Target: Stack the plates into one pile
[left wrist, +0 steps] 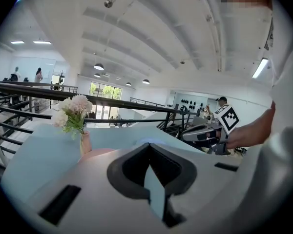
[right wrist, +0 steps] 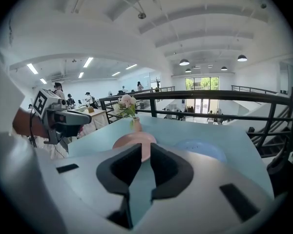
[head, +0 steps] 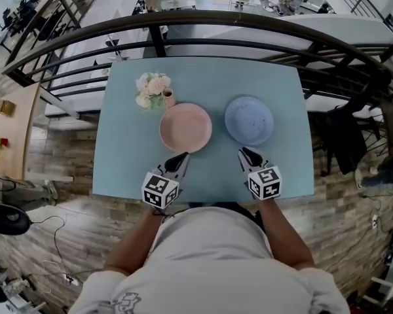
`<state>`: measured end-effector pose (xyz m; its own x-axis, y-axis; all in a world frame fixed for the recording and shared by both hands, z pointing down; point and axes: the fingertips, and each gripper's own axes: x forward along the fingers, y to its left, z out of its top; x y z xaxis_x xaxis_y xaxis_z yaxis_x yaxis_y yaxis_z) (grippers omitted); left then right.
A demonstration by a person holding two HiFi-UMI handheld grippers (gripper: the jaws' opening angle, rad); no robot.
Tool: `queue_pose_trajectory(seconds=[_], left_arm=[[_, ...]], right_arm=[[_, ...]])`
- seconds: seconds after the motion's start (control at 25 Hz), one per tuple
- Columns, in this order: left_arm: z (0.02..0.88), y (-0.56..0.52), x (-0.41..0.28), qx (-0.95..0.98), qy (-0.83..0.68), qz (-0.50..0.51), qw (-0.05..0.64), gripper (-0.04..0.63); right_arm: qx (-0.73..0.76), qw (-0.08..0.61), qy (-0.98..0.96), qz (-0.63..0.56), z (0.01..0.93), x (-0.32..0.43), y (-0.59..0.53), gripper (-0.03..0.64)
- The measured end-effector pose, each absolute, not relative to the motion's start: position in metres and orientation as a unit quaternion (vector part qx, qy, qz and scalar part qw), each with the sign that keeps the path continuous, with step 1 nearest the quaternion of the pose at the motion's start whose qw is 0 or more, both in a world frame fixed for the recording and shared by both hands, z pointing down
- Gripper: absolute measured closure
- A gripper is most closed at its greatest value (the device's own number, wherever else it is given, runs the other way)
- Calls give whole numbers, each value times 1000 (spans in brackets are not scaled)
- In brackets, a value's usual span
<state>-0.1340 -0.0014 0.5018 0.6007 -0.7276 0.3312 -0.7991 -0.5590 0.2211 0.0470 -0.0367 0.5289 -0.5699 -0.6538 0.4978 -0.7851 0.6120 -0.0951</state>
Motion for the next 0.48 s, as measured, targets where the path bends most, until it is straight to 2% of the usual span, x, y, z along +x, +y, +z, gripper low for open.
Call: queue_pose_trajectory(seconds=[0.48], left_arm=[[494,15,-151,859,-471,99,174,591]], right_arm=[[368,214,-894,138,521,25,-24,581]])
